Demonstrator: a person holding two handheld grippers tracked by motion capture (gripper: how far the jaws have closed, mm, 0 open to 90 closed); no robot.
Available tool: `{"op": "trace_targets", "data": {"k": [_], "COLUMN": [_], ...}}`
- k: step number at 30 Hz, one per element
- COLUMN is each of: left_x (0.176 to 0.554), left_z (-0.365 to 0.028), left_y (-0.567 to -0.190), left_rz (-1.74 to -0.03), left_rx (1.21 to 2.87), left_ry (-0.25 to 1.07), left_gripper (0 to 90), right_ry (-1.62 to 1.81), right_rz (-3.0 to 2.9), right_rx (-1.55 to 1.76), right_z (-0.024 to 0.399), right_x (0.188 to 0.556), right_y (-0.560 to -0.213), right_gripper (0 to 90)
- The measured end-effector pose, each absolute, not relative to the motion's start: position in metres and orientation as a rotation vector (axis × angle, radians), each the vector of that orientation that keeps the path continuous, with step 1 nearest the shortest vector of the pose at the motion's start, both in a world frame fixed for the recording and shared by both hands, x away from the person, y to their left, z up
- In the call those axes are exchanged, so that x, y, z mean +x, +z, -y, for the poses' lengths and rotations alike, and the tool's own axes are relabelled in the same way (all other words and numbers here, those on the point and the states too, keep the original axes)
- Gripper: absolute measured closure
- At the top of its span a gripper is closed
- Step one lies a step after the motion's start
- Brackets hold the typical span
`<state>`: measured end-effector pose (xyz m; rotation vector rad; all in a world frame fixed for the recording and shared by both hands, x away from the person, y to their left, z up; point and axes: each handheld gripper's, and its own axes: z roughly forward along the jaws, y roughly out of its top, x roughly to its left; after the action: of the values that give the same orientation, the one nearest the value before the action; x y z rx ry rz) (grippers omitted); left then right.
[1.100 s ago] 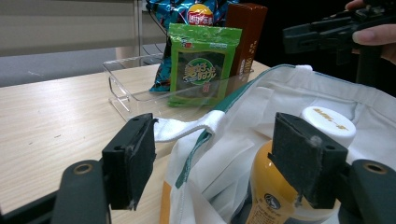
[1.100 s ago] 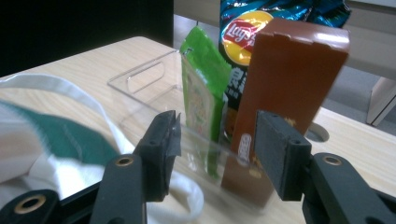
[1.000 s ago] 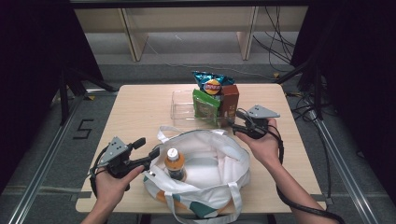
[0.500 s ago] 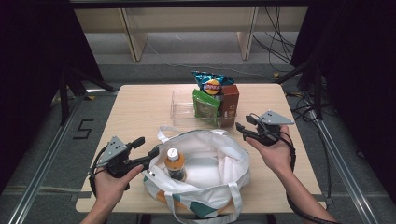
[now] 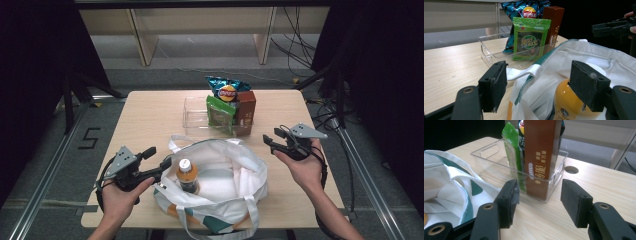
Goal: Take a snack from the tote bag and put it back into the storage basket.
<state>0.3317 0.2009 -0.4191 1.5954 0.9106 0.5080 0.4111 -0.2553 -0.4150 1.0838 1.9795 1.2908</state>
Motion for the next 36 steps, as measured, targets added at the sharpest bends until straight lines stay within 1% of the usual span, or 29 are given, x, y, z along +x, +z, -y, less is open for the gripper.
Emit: {"op": "trace_targets", "data": {"k": [19, 25, 36], "left_x": [0.32, 0.319, 0.32], "left_z": [-0.187, -0.18, -0.167], "left_y": [-0.416, -0.416, -0.42], "left_rz": [-0.85, -0.829, -0.798], "left_rx": [1.61, 1.617, 1.641], "left_ry": [0.473, 0.462, 0.423], "left_gripper": [32.8, 34.9, 41.6], "right_ry": [1.292, 1.3, 1.307], "right_rz": [-1.957, -1.955, -1.964], "right_rx": [1.127, 1.137, 1.144], "right_z": [0.257, 0.258, 0.256], "right_x": [0.406, 0.405, 0.405], "right_y": [-0.416, -0.414, -0.416], "right_gripper": [47.8, 47.7, 47.5]}}
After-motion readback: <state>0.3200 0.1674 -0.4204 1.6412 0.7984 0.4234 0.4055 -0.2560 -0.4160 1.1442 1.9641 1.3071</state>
